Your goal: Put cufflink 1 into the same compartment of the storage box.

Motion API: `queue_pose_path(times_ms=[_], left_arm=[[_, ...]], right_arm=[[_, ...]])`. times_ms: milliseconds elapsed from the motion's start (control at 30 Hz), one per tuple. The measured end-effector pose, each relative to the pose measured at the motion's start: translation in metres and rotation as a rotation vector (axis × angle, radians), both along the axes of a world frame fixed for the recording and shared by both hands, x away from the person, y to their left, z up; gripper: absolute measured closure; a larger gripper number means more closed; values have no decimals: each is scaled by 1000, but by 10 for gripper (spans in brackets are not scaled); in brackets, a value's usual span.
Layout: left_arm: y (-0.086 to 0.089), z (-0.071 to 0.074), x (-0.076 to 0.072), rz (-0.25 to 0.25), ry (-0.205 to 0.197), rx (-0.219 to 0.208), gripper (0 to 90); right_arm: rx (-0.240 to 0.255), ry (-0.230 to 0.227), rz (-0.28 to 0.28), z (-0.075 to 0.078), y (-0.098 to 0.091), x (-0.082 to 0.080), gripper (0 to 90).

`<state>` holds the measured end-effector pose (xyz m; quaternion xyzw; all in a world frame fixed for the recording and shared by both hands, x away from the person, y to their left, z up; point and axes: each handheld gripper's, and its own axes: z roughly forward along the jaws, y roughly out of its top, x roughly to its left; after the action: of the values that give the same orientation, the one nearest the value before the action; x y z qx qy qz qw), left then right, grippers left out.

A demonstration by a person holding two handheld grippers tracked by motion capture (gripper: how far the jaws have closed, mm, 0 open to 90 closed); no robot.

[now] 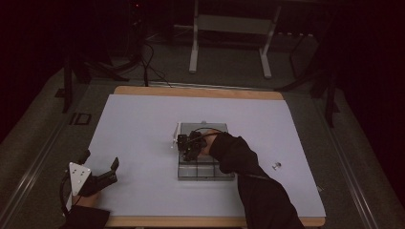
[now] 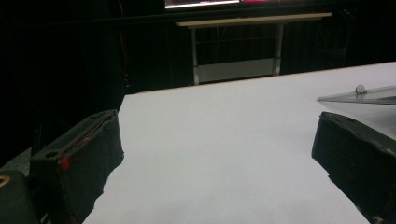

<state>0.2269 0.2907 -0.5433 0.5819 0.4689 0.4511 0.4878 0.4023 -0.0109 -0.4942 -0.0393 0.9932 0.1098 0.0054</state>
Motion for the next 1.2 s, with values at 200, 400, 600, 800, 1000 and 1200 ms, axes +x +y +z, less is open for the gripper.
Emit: queue_pose_path(times_ms=[200,400,600,800,1000,1200], left_arm=[[0,0,0,0,0,0,28],[0,0,0,0,0,0,28],[0,0,0,-1,0,0,28],[0,0,0,-1,0,1,28],[0,0,0,0,1,2,28],[0,0,0,2,2,3,29]], right_arm=[[-7,-4,-3,-3,4,-1,724],[-7,-2,-17,1,6,-1,683],[-2,5,-19,14,3,-3,627],[-8,-9,-29,33,-7,-5,606],[-45,-23,-28,44,-23,-10,612],[-66,-25,-61,58,-45,-13,614]])
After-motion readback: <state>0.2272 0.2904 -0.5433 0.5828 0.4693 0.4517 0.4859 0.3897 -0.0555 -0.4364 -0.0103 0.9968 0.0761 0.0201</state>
